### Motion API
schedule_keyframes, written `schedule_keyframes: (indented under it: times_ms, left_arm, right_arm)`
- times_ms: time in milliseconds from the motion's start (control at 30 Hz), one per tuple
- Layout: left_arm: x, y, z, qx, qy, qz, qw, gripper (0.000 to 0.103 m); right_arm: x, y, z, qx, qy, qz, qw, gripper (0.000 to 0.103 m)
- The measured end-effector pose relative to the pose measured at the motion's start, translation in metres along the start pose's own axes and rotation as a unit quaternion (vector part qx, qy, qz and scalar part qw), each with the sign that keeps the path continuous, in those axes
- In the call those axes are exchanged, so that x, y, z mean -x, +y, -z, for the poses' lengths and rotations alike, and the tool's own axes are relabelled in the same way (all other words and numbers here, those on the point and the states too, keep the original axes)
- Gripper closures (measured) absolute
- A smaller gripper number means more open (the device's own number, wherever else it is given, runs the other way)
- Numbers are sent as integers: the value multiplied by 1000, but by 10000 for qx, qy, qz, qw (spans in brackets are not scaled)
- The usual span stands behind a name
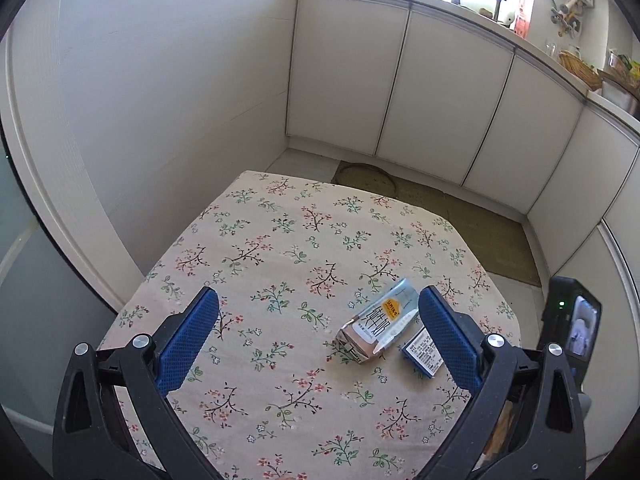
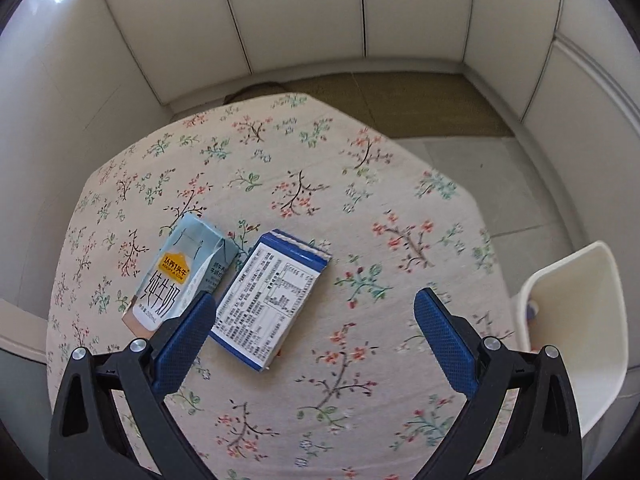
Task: Collect trash
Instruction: 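Move both tools back over the table toward the two milk cartons, then grasp the blue-white milk carton with the right tool, then grasp the light-blue milk carton with the left tool while the right tool holds its carton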
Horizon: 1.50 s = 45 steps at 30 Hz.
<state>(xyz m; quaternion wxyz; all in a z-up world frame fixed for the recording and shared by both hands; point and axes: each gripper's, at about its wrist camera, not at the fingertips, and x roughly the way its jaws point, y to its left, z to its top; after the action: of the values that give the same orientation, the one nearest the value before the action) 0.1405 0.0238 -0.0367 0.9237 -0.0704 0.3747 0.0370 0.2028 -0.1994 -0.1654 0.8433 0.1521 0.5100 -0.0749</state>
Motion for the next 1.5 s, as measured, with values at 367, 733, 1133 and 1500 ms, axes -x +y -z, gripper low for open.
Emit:
schedule_keyframes:
  times_ms: [367, 733, 1133, 1500]
  left_arm:
    - [-24, 9, -11, 121, 117, -174, 9997, 7]
    - [-54, -11, -15, -102, 407, -58, 9991, 7]
    - [-153, -83, 23, -1703, 1855, -45, 9678, 7]
    - [-204, -103, 46, -2836, 1795, -489, 9407, 9]
  right_arm:
    - [-66, 19, -3, -445, 688, 45, 9966, 6]
    - [-60, 12, -2, -109, 393, -83, 9991, 46]
    - [16, -57, -11, -189, 165, -408, 9989, 46]
    - [49, -84, 9, -147, 193, -676, 9974, 46]
